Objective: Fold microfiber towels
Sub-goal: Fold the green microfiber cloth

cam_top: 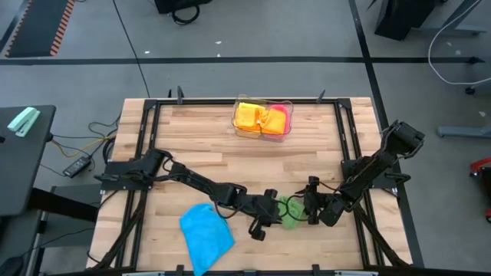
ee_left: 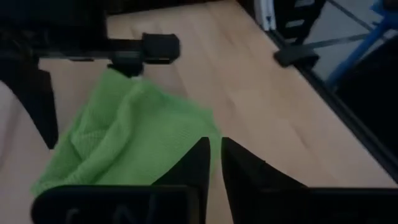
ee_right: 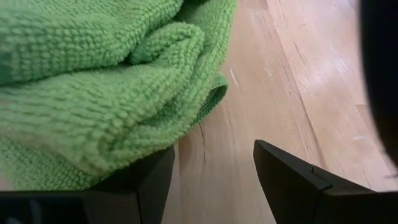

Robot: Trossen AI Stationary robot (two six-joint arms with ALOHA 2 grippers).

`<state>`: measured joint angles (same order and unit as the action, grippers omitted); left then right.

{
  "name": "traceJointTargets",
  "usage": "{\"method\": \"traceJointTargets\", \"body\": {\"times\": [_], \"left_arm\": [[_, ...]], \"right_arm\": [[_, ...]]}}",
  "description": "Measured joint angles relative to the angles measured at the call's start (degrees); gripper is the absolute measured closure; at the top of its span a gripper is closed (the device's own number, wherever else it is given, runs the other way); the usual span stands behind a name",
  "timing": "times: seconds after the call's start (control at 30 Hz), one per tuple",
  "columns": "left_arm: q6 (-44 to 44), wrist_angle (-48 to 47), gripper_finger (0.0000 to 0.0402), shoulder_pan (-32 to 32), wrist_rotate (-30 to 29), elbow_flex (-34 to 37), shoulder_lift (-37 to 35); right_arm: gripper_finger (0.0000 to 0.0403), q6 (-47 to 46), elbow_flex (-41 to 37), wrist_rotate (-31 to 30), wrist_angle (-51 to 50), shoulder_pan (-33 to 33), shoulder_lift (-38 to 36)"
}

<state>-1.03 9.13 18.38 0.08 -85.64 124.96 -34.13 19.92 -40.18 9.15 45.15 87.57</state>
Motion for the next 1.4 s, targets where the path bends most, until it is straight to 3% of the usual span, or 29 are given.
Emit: {"method": "traceJointTargets", "body": {"times": [0.53, 1.23, 1.4], "left_arm": [[-1.3, 10.6, 0.0257, -2.9, -4.6, 0.0, 6.0], [-3.3, 14.7, 0.0253, -5.0, -6.0, 0.0, 6.4], [-7.2, 13.1, 0.0239, -4.9, -5.8, -0.1, 7.9]], "right_arm": [[0.0169, 0.3, 0.0, 0.2, 0.3, 0.0, 0.0], [0.0169, 0.5, 0.0, 0.2, 0.4, 0.0, 0.0], [0.0169, 0.5, 0.1, 0.2, 0.5, 0.0, 0.0]]}}
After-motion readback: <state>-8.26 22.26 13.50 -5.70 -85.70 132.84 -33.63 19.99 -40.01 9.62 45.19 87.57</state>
